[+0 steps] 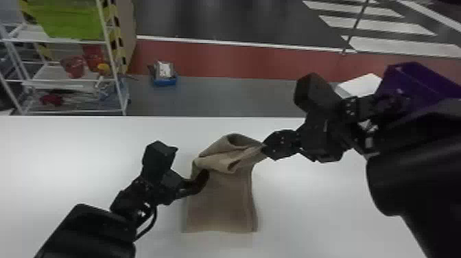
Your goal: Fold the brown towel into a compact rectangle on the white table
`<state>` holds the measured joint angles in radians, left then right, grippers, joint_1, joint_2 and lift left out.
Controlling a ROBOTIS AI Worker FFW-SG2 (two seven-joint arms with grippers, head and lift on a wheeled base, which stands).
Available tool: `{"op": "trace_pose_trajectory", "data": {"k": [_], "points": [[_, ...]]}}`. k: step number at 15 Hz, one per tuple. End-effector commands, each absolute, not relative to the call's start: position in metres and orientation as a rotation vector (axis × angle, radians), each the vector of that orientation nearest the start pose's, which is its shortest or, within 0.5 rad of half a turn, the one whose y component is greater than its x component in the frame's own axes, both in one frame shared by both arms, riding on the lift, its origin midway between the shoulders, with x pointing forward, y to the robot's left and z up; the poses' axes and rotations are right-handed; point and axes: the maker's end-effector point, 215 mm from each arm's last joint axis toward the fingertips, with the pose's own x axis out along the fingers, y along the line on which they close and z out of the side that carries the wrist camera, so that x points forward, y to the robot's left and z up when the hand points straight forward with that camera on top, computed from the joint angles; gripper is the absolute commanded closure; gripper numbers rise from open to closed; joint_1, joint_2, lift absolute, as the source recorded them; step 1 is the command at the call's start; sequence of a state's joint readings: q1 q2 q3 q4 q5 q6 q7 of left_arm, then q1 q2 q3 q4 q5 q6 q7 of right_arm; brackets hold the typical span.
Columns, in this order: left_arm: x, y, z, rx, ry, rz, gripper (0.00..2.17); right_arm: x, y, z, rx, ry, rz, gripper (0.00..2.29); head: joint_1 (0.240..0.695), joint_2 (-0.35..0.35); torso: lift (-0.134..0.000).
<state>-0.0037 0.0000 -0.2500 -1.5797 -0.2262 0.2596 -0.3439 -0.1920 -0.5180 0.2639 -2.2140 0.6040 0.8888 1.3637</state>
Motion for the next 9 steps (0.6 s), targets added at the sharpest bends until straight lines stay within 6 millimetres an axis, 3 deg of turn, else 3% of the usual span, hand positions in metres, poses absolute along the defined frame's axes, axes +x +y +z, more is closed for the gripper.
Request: {"op": "trace_pose_trajectory", "data": {"k": [1,7,9], "points": [[0.556,0.034,-0.425,0.224,0.258,-0.548,0.08,0.467,-0.171,-0.293,-0.790,0.604,0.974,1.32,0.695,-0.152,-0.124],[0.565,0.036,-0.438,0.236,0.277,-0.539,0.08,0.444,-0.151,-0.317,-0.793,0.632,1.038,1.32,0.695,-0.135,-0.124],[0.565,0.034,-0.434,0.235,0.258,-0.545,0.08,0.437,-0.151,-0.326,-0.810,0.651,1.051,1.32,0.695,-0.129,-0.124]]}}
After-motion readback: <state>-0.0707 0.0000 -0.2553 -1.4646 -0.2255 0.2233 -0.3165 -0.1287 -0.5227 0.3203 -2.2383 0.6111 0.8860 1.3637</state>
